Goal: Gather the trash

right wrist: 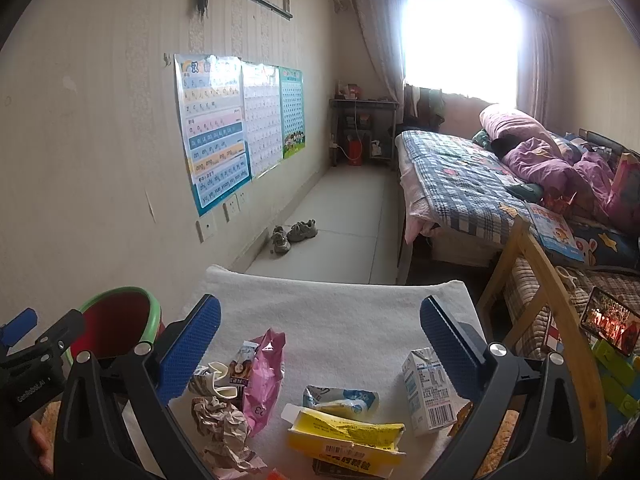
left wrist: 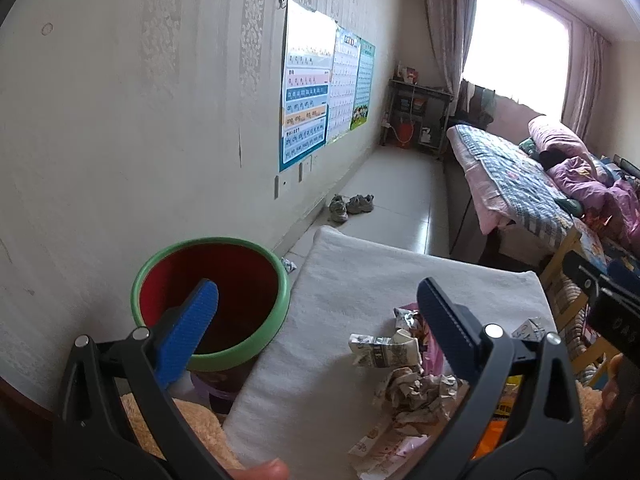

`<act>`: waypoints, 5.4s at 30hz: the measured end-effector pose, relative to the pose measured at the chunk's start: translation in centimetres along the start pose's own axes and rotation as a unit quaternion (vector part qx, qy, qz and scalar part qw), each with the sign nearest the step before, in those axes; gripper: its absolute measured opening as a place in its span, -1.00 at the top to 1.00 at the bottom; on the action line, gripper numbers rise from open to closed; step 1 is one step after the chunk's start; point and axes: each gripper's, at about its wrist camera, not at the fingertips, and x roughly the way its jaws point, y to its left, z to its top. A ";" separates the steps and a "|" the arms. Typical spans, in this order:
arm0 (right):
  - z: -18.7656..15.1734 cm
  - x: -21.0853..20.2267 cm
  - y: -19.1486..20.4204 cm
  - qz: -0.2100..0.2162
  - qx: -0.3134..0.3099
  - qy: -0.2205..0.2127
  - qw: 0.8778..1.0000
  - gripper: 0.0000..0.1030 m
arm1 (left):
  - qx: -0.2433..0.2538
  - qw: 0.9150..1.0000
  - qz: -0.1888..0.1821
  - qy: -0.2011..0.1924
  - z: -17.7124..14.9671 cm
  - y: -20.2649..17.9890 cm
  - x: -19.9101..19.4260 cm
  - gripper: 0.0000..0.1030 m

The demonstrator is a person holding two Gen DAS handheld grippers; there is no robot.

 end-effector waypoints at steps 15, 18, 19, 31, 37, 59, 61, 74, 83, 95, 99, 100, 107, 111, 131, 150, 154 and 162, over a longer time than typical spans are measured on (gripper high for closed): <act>-0.1 -0.1 0.0 0.001 0.000 0.006 1.000 -0.86 | 0.025 1.000 -0.002 -0.001 -0.2 -0.3 -0.3 -0.89; -0.1 0.0 0.0 0.000 0.000 0.008 1.000 -0.86 | 0.022 1.000 -0.009 0.012 -0.4 -0.1 0.0 -0.89; -0.2 0.1 0.1 0.000 0.001 0.010 1.000 -0.86 | 0.023 1.000 -0.009 0.015 -0.5 -0.1 0.1 -0.89; -0.5 0.5 0.0 0.002 0.004 0.018 1.000 -0.86 | 0.038 0.997 -0.041 0.049 -1.3 -1.0 0.7 -0.89; -0.6 1.2 -1.1 -0.011 0.006 0.025 1.000 -0.86 | 0.075 0.992 -0.079 0.065 -2.4 -2.1 1.3 -0.89; -3.4 5.3 -4.8 0.028 -0.003 0.160 0.987 -0.86 | 0.104 0.922 -0.200 0.315 -10.2 -8.2 11.1 0.01; -3.8 5.9 -5.1 0.037 -0.029 0.179 0.983 -0.86 | 0.095 0.922 -0.206 0.314 -10.4 -7.7 10.8 0.23; -7.7 9.1 -7.4 0.120 -0.080 0.314 0.939 -0.80 | 0.052 0.935 -0.224 0.271 -8.0 -5.9 7.6 0.32; -10.8 11.4 -6.1 0.155 -0.084 0.361 0.916 -0.40 | 0.040 0.935 -0.224 0.271 -8.0 -4.8 7.3 0.32; -10.1 9.9 -7.7 0.176 -0.051 0.360 0.915 0.37 | 0.037 0.934 -0.222 0.278 -8.4 -4.5 7.5 0.31; -8.5 8.4 -8.2 0.183 -0.027 0.335 0.924 0.40 | 0.036 0.937 -0.218 0.270 -8.2 -4.3 7.4 0.31; -7.9 8.1 -8.2 0.187 -0.019 0.328 0.926 0.40 | 0.036 0.939 -0.215 0.265 -8.0 -4.1 7.3 0.31; -3.4 6.3 -7.2 0.218 0.037 0.265 0.939 0.40 | 0.016 0.963 -0.170 0.210 -4.9 -0.6 6.5 0.31; -0.7 6.5 -3.9 0.241 0.038 0.245 0.938 0.40 | -0.012 0.975 -0.124 0.185 -3.1 3.5 6.6 0.31; -1.7 14.3 20.3 0.255 -0.128 0.287 0.914 0.34 | -0.129 0.968 0.027 0.213 -2.7 16.5 11.6 0.28; -0.9 11.5 16.0 0.273 -0.075 0.272 0.920 -0.26 | -0.124 0.967 -0.004 0.222 -3.9 15.1 11.9 -0.38; 0.2 9.2 13.0 0.265 -0.072 0.243 0.930 -0.26 | -0.100 0.972 -0.020 0.210 -3.1 13.0 11.0 -0.38; -0.6 5.5 5.9 0.206 -0.094 0.208 0.952 -0.26 | -0.035 0.979 -0.087 0.183 -1.8 6.9 8.0 -0.39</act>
